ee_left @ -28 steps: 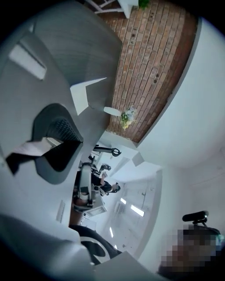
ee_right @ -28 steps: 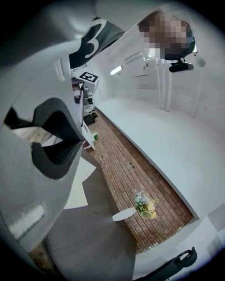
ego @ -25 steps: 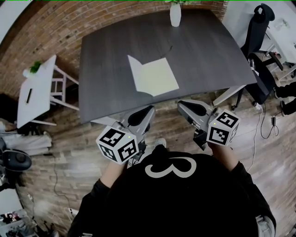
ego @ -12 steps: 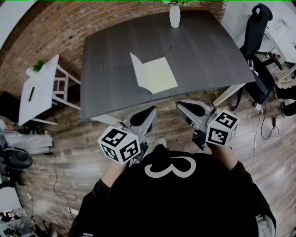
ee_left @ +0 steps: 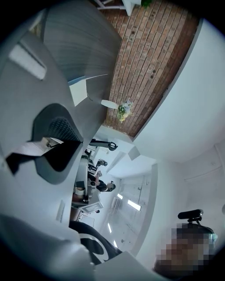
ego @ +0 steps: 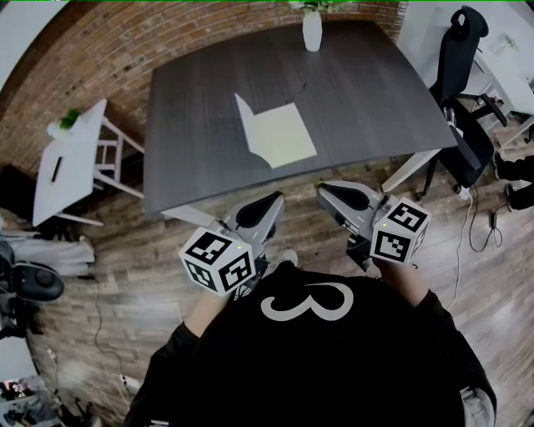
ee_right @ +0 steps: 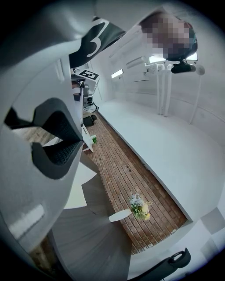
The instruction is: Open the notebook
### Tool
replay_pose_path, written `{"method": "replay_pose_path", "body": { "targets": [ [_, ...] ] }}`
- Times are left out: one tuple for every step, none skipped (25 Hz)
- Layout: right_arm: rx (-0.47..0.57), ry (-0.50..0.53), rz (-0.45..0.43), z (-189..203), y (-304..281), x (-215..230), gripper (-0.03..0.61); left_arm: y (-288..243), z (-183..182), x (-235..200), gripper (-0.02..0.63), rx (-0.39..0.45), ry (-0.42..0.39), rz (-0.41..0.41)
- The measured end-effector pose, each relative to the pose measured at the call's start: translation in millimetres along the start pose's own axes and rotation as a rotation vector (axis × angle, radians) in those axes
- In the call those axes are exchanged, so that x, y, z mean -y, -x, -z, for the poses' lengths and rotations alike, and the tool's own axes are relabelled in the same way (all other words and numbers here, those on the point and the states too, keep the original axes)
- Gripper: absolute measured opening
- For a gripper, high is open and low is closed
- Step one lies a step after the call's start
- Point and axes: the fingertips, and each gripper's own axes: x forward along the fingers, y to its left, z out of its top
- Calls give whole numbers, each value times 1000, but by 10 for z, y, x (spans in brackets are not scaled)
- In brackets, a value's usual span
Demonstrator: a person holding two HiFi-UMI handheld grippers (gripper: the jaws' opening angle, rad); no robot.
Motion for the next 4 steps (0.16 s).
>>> {"method": "replay_pose_path", "body": {
  "targets": [
    [-2, 0, 1, 8, 15, 2, 0, -3, 6, 5, 12, 0, 1, -2],
    [-2, -1, 2, 13, 35, 7, 0, -8, 12, 14, 12, 1, 2, -3],
    [-3, -1, 4, 15, 56, 13, 0, -14, 16, 23, 12, 1, 3, -4],
    [-3, -1, 6, 15, 79, 19, 0, -20, 21, 34, 12, 2, 4, -5]
  ]
}}
